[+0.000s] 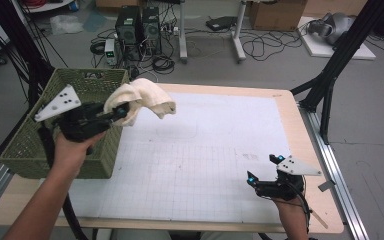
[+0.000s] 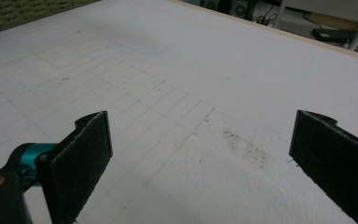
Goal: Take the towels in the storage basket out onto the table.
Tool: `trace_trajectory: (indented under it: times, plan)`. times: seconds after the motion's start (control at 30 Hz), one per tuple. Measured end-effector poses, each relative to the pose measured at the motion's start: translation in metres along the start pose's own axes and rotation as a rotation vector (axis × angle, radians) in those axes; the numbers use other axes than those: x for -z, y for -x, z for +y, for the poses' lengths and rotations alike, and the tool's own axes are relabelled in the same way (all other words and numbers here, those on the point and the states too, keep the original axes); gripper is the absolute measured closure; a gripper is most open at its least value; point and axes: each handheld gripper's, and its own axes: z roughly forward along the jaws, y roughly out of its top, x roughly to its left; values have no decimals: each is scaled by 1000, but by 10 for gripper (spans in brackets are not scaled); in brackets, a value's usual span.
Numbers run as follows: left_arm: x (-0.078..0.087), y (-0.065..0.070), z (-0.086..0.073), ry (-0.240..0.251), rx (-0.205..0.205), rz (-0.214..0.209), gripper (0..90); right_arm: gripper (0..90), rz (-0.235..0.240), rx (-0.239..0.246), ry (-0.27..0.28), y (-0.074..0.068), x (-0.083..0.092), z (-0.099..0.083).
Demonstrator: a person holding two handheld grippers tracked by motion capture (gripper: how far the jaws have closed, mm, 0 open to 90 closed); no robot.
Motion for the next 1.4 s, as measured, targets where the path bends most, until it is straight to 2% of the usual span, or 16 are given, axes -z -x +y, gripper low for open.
trace_trajectory:
  times: [0.07, 0.1, 0.2, 0.37, 0.53, 0.57, 0.6, 0.67, 0.83, 1.0, 1.03, 1.1, 1.2, 1.3, 1.33, 1.4]
  plan:
    - [-17, 9, -11, -22, 4, -35, 722, 49, 0, 2, 1, 0, 0, 0]
    - [-17, 9, -11, -22, 4, -35, 722, 49, 0, -3, 1, 0, 1, 0]
    - [-35, 18, -24, -53, 15, -67, 722, 49, -2, -3, 1, 1, 1, -1]
    - [-53, 27, -40, -94, 26, -98, 721, 49, -4, -1, 0, 2, 1, -1]
    - [-73, 40, -67, -171, 33, -140, 716, 49, -6, -2, 0, 2, 1, -1]
    - [-80, 45, -78, -196, 46, -156, 715, 49, -7, -2, 0, 3, 1, -1]
    - [-80, 45, -78, -196, 46, -156, 714, 49, -7, -2, 0, 3, 1, -1]
    - [-91, 52, -92, -216, 61, -178, 712, 49, -6, -6, -5, 2, 1, -1]
    - [-110, 64, -110, -265, 54, -206, 703, 49, -6, -5, -7, 2, 1, -2]
    - [-125, 68, -126, -307, 60, -196, 681, 49, -4, 2, -5, 2, 0, -2]
    - [-132, 68, -132, -333, 57, -185, 679, 49, -7, 5, -6, 2, 0, -2]
    - [-134, 68, -135, -341, 56, -181, 668, 49, -5, 2, -9, 2, 0, -2]
    - [-147, 68, -149, -386, 55, -148, 643, 49, -2, 0, -12, 2, -1, -2]
    - [-150, 67, -155, -403, 68, -122, 593, 49, -6, 2, -14, 3, -1, -2]
    - [-151, 65, -159, -409, 93, -88, 464, 49, -2, -1, -13, 3, -1, -3]
    - [-150, 64, -159, -404, 102, -79, 346, 49, -5, 3, -12, 3, -1, -3]
